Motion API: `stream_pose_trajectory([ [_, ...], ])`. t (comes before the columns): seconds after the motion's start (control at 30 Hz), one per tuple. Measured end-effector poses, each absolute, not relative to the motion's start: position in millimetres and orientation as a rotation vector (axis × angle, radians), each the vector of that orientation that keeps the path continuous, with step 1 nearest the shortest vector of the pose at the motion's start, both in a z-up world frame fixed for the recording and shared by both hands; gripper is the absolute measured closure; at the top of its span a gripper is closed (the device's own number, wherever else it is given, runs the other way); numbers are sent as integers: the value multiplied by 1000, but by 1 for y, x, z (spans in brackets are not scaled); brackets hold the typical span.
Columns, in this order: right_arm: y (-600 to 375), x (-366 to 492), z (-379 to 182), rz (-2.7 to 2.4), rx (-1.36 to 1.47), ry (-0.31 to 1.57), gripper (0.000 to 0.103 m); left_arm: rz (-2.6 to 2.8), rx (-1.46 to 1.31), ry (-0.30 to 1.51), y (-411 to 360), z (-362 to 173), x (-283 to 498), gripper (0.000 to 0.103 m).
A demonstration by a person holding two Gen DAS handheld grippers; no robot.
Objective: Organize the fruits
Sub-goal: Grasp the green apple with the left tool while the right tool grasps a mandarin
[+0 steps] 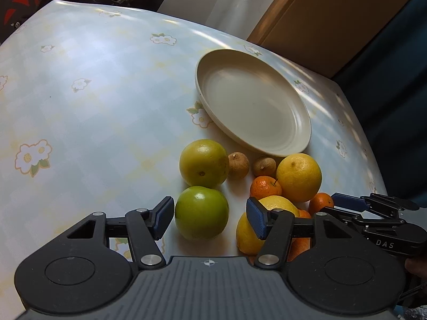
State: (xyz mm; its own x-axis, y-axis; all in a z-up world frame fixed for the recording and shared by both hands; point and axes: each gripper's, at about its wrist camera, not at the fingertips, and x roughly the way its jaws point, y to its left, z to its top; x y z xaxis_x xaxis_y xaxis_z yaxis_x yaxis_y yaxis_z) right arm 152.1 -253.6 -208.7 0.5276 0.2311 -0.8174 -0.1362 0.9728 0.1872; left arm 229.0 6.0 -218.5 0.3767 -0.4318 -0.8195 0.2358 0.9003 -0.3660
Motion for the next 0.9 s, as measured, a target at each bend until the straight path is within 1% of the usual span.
stream_pose_trajectory([
  [0.1,-255,153,-212,216,116,998,60,-422,-191,1111,6,-221,230,41],
  [0.37,-255,155,-219,223,125,1005,65,-421,-199,1108,6,-227,229,42],
  [0.4,-255,155,-219,224,124,1005,65,-424,-199,1107,6,-227,229,44],
  [0.43,-254,155,-219,225,125,1005,65,-429,-196,1108,5,-228,228,51],
  [0.47,-254,155,-219,225,127,1005,66,-428,-187,1107,6,-228,226,55],
  [0.53,-254,155,-219,229,133,1001,69,-431,-189,1099,8,-229,225,55],
  [0.7,-254,153,-218,212,133,988,70,-422,-225,1083,18,-227,221,56],
  [0.9,-263,152,-205,200,162,940,70,-434,-171,984,25,-201,213,56],
])
